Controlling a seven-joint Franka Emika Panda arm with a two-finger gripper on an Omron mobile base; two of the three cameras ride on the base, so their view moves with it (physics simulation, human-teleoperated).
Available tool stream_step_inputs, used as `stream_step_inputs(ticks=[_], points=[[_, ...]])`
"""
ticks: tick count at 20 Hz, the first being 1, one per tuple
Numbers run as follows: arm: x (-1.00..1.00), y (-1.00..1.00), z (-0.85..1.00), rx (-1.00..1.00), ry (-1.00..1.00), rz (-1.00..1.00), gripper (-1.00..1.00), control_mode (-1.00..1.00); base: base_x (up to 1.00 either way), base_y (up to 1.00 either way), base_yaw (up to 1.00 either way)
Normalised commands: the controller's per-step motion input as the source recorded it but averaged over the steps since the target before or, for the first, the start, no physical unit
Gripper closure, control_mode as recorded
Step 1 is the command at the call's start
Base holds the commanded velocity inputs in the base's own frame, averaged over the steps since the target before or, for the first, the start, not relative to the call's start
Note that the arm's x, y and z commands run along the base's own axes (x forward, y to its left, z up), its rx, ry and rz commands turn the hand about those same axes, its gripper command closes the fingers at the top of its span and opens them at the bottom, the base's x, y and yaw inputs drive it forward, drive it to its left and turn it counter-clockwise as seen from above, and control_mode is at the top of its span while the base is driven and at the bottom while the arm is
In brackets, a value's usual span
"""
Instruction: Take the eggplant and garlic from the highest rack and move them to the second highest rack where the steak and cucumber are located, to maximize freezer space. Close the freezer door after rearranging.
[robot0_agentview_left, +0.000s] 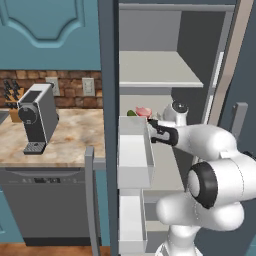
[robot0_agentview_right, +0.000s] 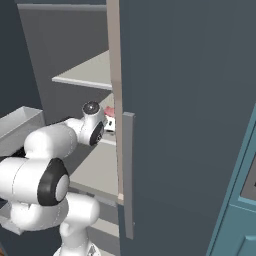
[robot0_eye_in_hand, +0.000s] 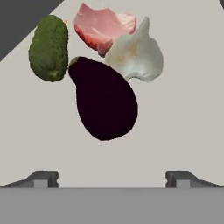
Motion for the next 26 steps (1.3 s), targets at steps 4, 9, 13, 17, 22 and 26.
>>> stream_step_inputs(ticks=[4,9,13,17,22,26], points=[[-0.60,0.01,0.27,0.00,-0.05,-0.03,-1.00,-1.00,0.00,0.00,0.00],[-0.58,0.00,0.49,0.00,0.00,-0.05,-1.00,-1.00,0.00,0.00,0.00],[-0.60,0.00,0.53,0.00,0.00,0.00,-1.00,-1.00,0.00,0.00,0.00],[-0.59,0.00,0.46,0.00,0.03,0.00,-1.00,-1.00,0.00,0.00,0.00],[-0.65,-0.01,0.38,0.00,0.03,0.00,-1.00,-1.00,0.00,0.00,0.00],[-0.59,0.00,0.35,0.00,0.08,0.00,-1.00,-1.00,0.00,0.00,0.00]])
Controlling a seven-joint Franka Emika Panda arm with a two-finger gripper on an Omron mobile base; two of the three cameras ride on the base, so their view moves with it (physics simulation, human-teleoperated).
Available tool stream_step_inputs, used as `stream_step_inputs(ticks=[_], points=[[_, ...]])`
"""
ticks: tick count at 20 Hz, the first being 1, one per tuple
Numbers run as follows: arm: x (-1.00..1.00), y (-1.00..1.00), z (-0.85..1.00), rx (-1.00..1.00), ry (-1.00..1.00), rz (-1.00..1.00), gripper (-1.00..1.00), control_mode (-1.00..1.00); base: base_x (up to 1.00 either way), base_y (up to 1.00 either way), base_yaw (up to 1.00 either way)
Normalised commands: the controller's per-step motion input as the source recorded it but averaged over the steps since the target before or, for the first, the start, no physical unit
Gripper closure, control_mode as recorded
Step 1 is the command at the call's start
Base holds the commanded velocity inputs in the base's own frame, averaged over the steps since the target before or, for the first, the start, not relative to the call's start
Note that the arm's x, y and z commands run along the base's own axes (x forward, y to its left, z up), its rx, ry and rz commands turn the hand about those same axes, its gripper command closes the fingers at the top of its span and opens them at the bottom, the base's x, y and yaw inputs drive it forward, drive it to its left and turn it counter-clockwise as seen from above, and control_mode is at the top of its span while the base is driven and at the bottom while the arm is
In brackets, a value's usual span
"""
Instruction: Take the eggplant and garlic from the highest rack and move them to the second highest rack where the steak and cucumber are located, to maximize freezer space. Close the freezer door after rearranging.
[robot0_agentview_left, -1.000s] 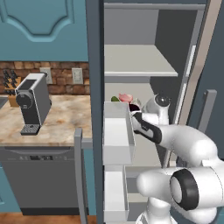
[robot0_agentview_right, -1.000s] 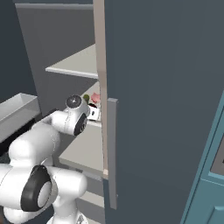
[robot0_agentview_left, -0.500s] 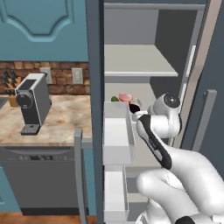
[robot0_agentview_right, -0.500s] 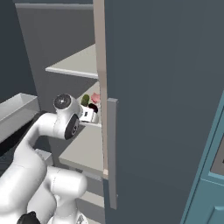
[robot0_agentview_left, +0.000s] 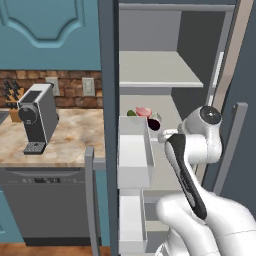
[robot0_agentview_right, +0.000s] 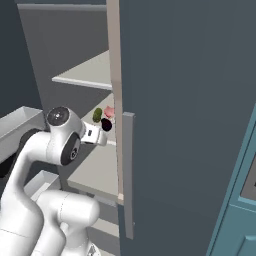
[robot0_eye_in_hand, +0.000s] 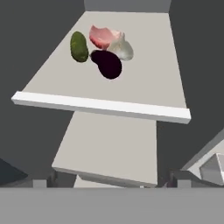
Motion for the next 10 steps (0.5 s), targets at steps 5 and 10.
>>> stream_step_inputs(ticks=[5,10], points=[[-0.65,-0.03,0.15,0.01,0.09,0.00,-1.00,-1.00,0.00,0.00,0.00],[-0.73,-0.13,0.01,0.08,0.02,0.00,-1.00,-1.00,0.00,0.00,0.00]])
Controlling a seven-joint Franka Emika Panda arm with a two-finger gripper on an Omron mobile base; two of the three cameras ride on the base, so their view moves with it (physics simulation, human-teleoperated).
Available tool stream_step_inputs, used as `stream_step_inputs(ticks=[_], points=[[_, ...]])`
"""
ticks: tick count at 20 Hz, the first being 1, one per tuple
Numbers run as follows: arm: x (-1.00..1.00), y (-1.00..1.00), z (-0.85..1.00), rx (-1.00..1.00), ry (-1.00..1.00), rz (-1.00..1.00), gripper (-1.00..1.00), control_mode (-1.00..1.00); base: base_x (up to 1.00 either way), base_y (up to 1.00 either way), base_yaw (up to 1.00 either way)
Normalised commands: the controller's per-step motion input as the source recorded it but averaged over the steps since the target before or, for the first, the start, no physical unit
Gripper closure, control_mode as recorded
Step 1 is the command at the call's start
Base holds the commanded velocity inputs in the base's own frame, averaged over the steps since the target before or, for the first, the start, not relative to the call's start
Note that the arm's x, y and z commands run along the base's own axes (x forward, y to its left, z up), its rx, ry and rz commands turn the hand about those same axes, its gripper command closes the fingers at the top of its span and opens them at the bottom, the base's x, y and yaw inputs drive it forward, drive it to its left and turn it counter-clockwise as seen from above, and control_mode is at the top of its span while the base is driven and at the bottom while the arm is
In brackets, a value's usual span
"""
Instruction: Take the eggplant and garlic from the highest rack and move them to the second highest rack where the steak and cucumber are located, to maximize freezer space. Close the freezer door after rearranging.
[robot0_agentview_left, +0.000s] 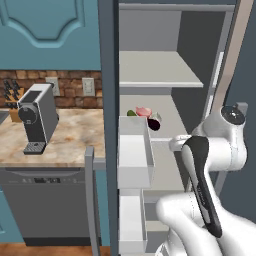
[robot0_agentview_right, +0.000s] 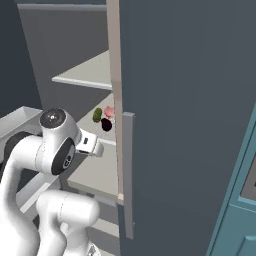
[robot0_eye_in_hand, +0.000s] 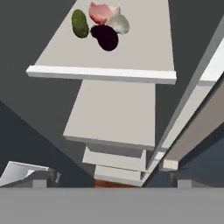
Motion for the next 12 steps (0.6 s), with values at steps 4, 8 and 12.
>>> stream_step_inputs(ticks=[4,8,12], points=[[-0.80,0.00,-0.01,0.02,0.05,-0.06,-1.00,-1.00,0.00,0.00,0.00],[-0.22,0.00,-0.03,0.01,0.00,-0.02,-1.00,1.00,-0.73,0.01,0.00],[0.00,0.00,0.00,0.00,0.00,0.00,-1.00,1.00,-1.00,0.20,0.05]])
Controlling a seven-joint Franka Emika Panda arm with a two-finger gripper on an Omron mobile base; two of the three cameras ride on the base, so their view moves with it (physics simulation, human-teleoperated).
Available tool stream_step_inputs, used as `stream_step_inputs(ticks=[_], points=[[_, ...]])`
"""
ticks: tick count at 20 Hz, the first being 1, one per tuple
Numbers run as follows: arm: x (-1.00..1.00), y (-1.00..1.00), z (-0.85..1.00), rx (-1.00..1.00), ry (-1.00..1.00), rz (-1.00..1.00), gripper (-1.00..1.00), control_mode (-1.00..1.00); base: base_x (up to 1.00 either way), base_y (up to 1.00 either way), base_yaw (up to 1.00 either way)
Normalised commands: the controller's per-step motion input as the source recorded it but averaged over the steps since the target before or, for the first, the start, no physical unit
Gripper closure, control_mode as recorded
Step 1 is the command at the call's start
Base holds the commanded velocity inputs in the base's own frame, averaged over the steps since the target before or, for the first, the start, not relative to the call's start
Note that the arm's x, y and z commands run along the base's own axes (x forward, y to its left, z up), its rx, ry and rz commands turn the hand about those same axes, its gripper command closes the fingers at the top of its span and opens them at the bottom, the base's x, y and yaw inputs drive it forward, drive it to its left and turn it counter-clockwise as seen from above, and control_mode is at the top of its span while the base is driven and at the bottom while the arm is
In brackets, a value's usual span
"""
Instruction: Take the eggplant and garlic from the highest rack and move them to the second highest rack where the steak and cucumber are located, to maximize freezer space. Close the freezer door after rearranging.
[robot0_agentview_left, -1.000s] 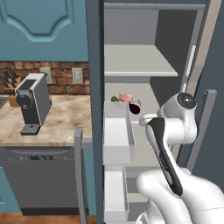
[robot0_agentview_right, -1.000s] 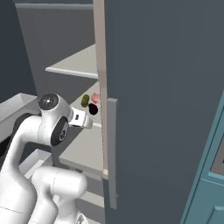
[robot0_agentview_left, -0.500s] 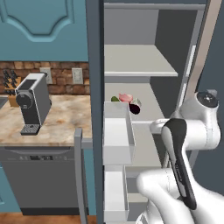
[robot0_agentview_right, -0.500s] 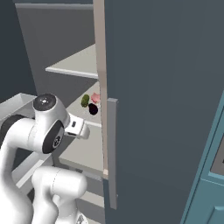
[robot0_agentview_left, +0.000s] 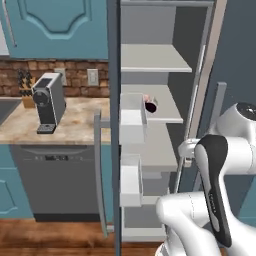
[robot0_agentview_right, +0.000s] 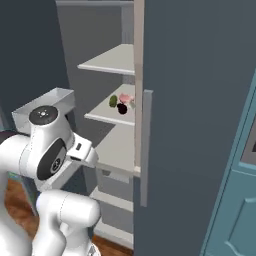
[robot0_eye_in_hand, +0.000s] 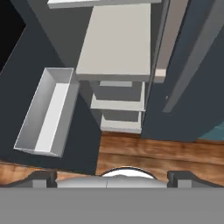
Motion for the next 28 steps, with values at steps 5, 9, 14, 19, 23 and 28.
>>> stream_step_inputs(ticks=[5,9,14,19,23,28], points=[[0.00,0.00,0.00,0.00,0.00,0.00,-1.00,1.00,-0.87,0.61,0.01],[0.00,0.00,0.00,0.00,0.00,0.00,-1.00,1.00,-0.45,1.00,0.00],[0.00,0.00,0.00,0.00,0.00,0.00,-1.00,1.00,-0.06,1.00,-0.11],[0.00,0.00,0.00,0.00,0.00,0.00,-1.00,1.00,0.20,0.92,-0.65],[0.00,0.00,0.00,0.00,0.00,0.00,-1.00,1.00,0.25,0.89,-0.77],[0.00,0.00,0.00,0.00,0.00,0.00,-1.00,1.00,0.25,1.00,-0.79]])
